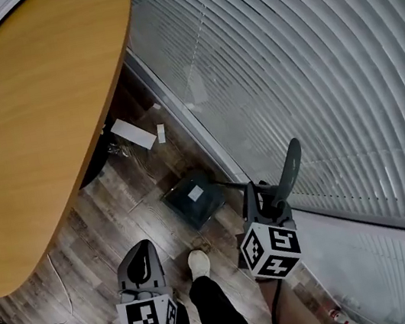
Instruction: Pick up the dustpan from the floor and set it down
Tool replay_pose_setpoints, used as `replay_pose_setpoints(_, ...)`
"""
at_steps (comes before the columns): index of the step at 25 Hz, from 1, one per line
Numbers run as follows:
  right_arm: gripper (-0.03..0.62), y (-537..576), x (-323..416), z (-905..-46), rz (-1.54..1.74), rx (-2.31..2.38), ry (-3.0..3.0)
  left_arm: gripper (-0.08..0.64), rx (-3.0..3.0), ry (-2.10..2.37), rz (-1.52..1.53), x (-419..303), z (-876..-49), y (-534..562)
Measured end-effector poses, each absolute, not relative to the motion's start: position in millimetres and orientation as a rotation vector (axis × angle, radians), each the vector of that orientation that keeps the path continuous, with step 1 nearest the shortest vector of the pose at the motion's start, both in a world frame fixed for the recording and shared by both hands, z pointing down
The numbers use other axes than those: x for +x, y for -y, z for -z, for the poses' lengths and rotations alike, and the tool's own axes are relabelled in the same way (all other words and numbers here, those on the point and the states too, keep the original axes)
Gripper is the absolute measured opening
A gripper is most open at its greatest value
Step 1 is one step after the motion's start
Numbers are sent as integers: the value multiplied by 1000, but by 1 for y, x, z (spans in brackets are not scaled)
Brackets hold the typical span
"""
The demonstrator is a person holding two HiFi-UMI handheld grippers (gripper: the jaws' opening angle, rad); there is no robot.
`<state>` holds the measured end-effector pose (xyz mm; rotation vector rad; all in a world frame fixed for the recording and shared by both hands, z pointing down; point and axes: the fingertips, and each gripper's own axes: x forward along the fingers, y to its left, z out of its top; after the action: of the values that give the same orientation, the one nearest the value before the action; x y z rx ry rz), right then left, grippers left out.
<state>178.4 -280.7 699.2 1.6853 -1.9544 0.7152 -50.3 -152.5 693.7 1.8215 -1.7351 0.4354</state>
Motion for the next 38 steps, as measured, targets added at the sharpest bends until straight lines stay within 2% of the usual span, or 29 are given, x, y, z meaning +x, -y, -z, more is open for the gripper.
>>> replay_pose_setpoints(23,100,248,156,-677,-624,1578,1981,17,1858,1765,-406,-62,-657,146)
replay_pose_setpoints(30,100,233,143,-618,-558,1547,2041,17,1934,1751,-426,-62,-609,139)
replay_pose_setpoints(38,100,222,114,-489,-468,1503,2192,17,1941,1901,-329,-91,-498,132)
